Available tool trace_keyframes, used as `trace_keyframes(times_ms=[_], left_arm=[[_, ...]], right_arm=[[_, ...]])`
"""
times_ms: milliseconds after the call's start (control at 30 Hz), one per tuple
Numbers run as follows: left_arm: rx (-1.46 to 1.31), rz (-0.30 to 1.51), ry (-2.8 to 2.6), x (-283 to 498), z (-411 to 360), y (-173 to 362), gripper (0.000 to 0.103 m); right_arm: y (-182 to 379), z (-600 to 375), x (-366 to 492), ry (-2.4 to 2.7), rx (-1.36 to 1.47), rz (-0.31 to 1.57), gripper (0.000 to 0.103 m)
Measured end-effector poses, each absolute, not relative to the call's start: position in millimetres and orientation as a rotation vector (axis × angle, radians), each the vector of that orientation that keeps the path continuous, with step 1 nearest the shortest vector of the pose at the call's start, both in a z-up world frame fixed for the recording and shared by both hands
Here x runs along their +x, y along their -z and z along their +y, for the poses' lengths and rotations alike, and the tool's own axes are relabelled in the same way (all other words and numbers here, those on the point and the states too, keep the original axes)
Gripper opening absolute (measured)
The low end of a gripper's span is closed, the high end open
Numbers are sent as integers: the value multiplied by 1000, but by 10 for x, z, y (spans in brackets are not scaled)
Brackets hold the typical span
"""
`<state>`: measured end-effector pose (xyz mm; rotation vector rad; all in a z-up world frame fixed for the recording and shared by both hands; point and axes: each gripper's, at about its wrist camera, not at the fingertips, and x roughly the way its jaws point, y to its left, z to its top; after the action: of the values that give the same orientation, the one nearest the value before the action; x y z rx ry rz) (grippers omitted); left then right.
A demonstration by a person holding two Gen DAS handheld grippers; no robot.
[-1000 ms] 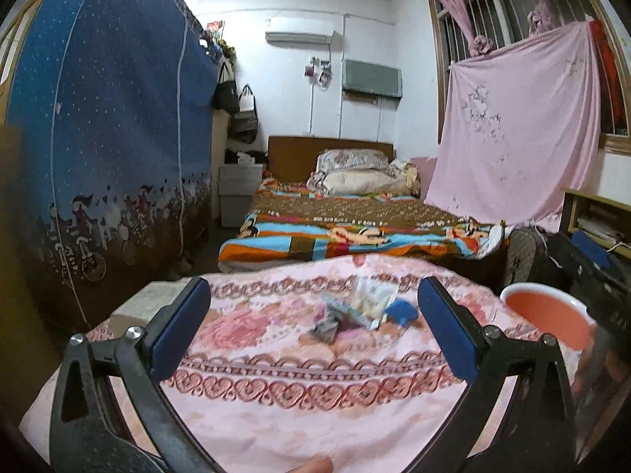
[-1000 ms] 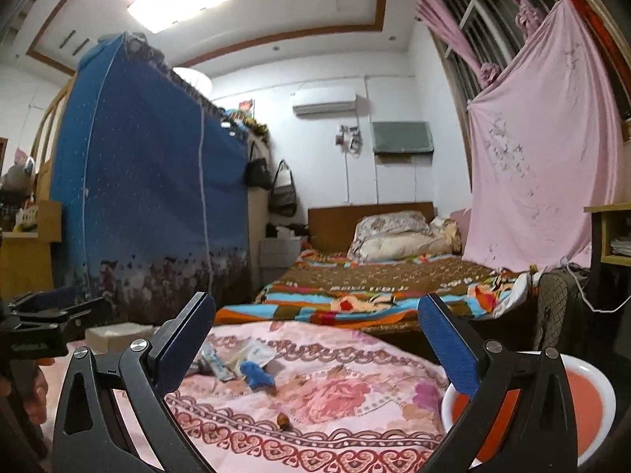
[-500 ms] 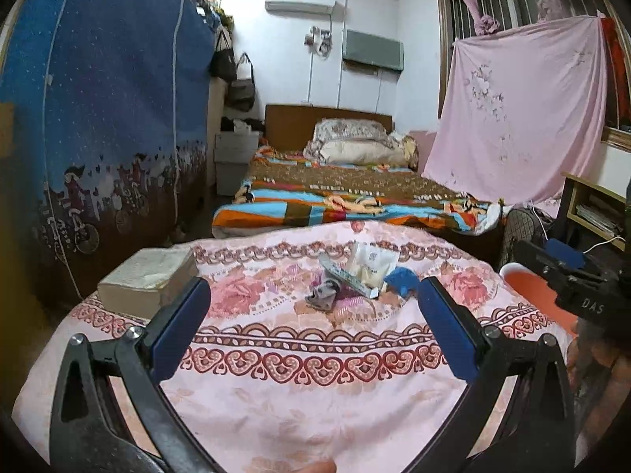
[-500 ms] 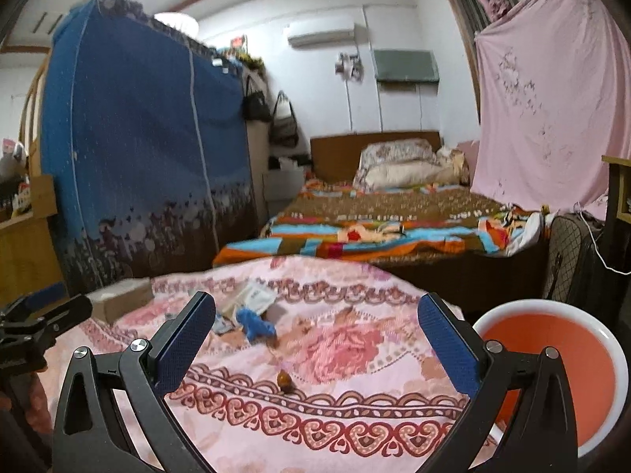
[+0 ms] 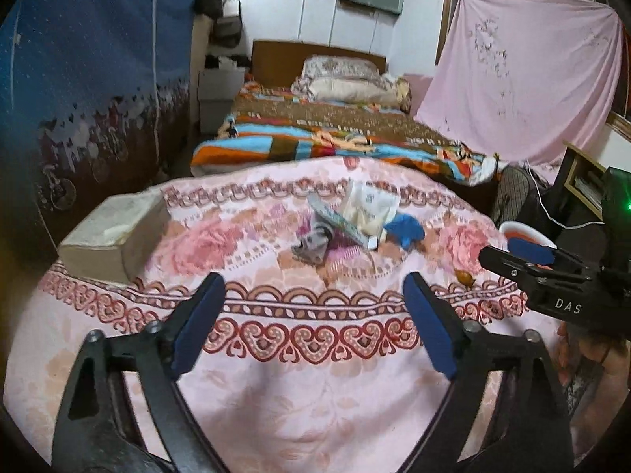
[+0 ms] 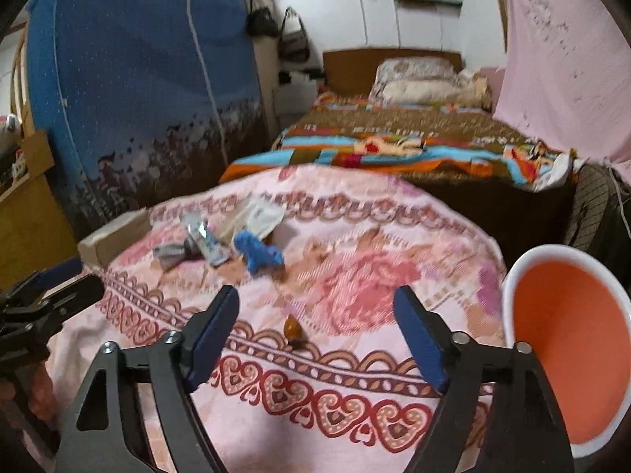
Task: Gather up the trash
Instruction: 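Grasp the small grey tube with the left tool while the right tool grasps the brown nut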
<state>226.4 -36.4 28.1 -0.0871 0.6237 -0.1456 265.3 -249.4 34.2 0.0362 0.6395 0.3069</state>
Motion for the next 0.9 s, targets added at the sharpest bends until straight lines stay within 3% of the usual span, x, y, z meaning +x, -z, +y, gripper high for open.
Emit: trace_keyframes(times_ms=[133, 367, 433, 900], left_arm=[[-90, 699, 167, 2375, -382, -198, 57], [-131, 788, 183, 2527, -352, -103, 45], [-148, 803, 187, 2579, -344, -88, 43], [-60, 786, 132, 3020, -500, -139, 38]], right_arm=[[-238, -2449, 2734, -353, 39, 721, 50], [-77, -2373, 2853, -417, 43, 835, 27], [-84, -2375, 2863, -440, 54, 835, 12], [-105, -2446, 2983, -475, 128, 837, 11]])
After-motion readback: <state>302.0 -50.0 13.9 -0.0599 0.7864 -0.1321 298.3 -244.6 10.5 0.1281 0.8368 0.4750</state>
